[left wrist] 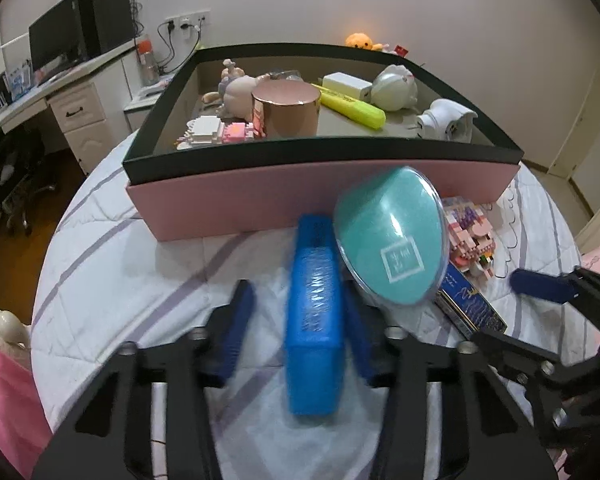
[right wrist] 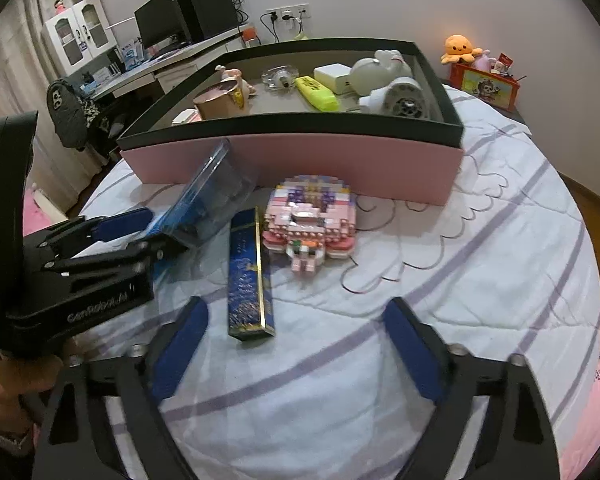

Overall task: Organize rigid objects
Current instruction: 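Grasp the blue highlighter with the left tool while the right tool grasps the dark blue pen box, then place the blue highlighter in the box with the left tool while the right tool places the pen box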

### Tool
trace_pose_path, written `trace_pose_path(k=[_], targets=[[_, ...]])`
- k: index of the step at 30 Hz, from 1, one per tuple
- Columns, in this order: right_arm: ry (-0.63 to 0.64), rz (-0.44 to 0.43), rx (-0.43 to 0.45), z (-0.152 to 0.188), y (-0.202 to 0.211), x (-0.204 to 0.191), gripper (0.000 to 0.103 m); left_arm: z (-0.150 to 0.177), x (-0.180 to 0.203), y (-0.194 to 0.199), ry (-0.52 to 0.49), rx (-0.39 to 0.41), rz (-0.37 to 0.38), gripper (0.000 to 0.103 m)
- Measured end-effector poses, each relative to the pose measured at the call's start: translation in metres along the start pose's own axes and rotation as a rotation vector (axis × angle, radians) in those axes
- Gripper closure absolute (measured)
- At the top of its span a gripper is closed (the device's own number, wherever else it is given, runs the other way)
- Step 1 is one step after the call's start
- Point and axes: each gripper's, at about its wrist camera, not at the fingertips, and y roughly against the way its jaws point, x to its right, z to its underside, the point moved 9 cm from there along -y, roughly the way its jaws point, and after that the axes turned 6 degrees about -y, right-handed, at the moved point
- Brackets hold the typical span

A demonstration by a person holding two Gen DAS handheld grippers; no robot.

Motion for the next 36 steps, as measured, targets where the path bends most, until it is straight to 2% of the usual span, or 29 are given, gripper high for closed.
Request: trace_pose_path(k=[1, 3, 6, 10, 11, 14, 16, 18, 27, 36], targets=[[0.005, 0.0, -0.002, 0.0, -0.001, -0.002, 0.029, 0.0, -0.003, 0.001, 0.0, 0.001, 0.004, 0.073], [0.021, -0.01, -0.006, 0.0, -0.003, -0.008, 0.033, -0.001, -0.006, 0.001, 0.004, 0.005, 0.021, 0.073], [0.033, -0.033, -0.007, 0.0, -0.004, -0.017, 0.041, -0.003, -0.007, -0.002, -0.008, 0.012, -0.003, 0.069], [0.08, -0.043, -0.023, 0.001, -0.011, -0.03, 0.043, -0.008, -0.001, -0.007, -0.044, 0.016, -0.014, 0.071], [0.105, -0.034, -0.013, 0.001, -0.012, -0.033, 0.043, -0.008, -0.001, -0.007, -0.041, 0.017, -0.006, 0.075], [0.109, -0.033, 0.007, -0.001, -0.015, -0.034, 0.043, -0.004, -0.003, -0.003, -0.006, 0.022, 0.026, 0.077], [0.116, -0.017, 0.011, -0.002, -0.015, -0.036, 0.052, 0.001, -0.004, 0.001, 0.015, 0.026, 0.034, 0.077], [0.119, -0.001, 0.021, -0.004, -0.015, -0.034, 0.081, 0.007, -0.003, 0.007, 0.026, 0.03, 0.033, 0.077], [0.104, -0.059, 0.013, 0.005, -0.001, -0.038, 0.082, 0.023, -0.018, 0.031, 0.074, 0.041, 0.028, 0.077], [0.09, -0.073, 0.07, -0.005, 0.03, -0.035, 0.082, 0.017, -0.024, 0.059, 0.082, 0.087, 0.022, 0.077]])
